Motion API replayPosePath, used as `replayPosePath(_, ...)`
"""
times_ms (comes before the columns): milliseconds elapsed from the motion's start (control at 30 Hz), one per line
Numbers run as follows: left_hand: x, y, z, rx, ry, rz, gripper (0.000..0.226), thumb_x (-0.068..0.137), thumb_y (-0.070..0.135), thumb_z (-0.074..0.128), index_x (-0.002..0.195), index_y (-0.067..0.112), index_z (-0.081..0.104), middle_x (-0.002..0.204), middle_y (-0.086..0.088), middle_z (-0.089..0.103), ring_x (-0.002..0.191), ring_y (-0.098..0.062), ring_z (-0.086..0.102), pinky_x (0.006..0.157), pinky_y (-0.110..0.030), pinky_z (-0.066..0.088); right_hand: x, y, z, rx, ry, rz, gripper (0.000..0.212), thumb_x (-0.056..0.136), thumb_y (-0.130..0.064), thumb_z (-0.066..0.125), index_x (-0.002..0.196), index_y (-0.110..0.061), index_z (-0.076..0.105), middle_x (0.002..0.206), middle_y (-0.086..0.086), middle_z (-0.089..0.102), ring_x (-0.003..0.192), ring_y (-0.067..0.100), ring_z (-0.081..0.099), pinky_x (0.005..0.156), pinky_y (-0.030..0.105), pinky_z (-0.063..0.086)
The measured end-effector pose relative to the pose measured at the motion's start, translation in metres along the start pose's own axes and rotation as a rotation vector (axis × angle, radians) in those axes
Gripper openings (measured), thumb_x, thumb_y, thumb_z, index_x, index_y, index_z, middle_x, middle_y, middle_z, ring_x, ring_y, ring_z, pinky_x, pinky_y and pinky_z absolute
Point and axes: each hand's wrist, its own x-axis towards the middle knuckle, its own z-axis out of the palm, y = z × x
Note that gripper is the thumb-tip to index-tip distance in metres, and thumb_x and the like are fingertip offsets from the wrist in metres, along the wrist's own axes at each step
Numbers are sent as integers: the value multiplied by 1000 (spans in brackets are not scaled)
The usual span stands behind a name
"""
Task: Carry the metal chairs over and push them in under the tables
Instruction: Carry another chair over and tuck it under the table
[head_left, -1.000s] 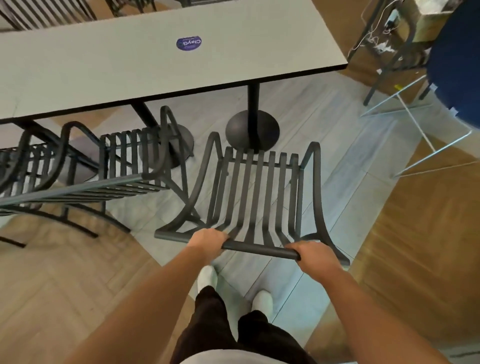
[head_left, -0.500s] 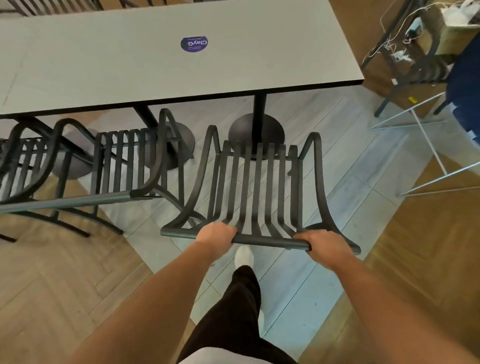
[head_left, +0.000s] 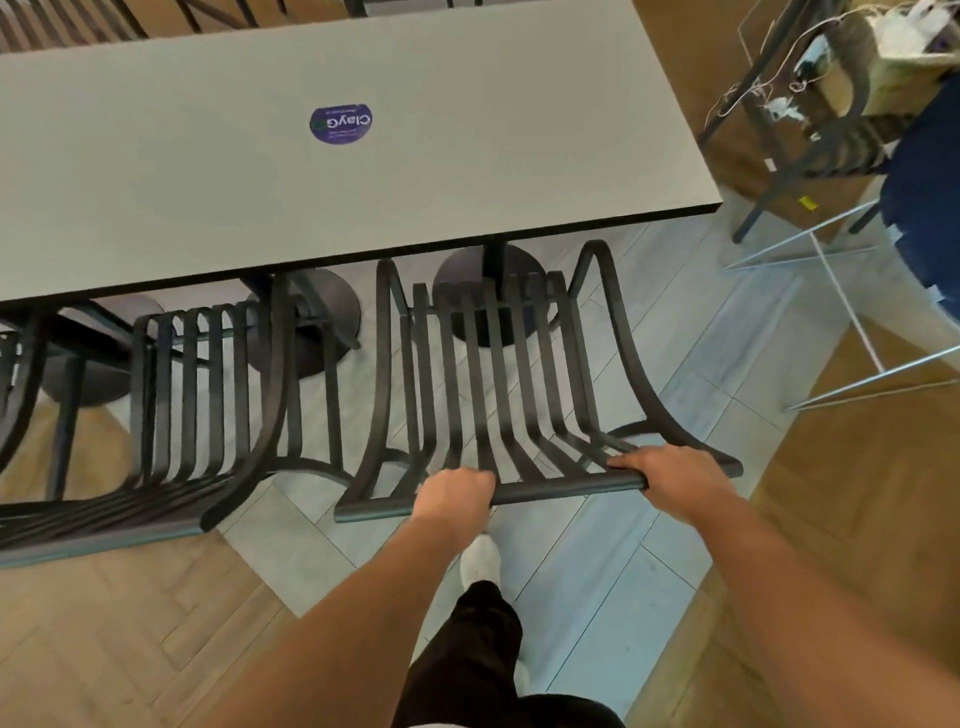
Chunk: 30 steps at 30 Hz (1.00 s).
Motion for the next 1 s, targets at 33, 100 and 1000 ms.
replayPosePath(33, 6, 0, -4, -4, 6, 3, 21, 102, 16, 49, 120, 19, 60, 107, -4, 67, 95, -27, 67, 84, -40, 56, 6, 4, -6, -8, -6, -1, 53, 104, -21, 52, 146, -54, 47, 136, -14, 64, 114, 14, 65, 91, 32, 52)
replayPosePath(100, 17, 1, -12, -7, 11, 7, 20, 103, 17, 50, 119, 19, 60, 108, -4, 67, 96, -28, 67, 83, -40, 54, 18, 12, -15, -16, -9, 1, 52, 104, -22, 52, 147, -53, 47, 135, -13, 64, 112, 15, 66, 90, 32, 53)
replayPosePath(1000, 39, 3, -40, -110, -9, -21, 23, 102, 35, 56, 123, 29, 62, 105, 5, 67, 93, -19, 66, 87, -40, 58, 43, 34, -18, 22, 47, -31, 51, 99, -25, 58, 143, -49, 53, 128, -13, 68, 113, 16, 64, 91, 33, 51)
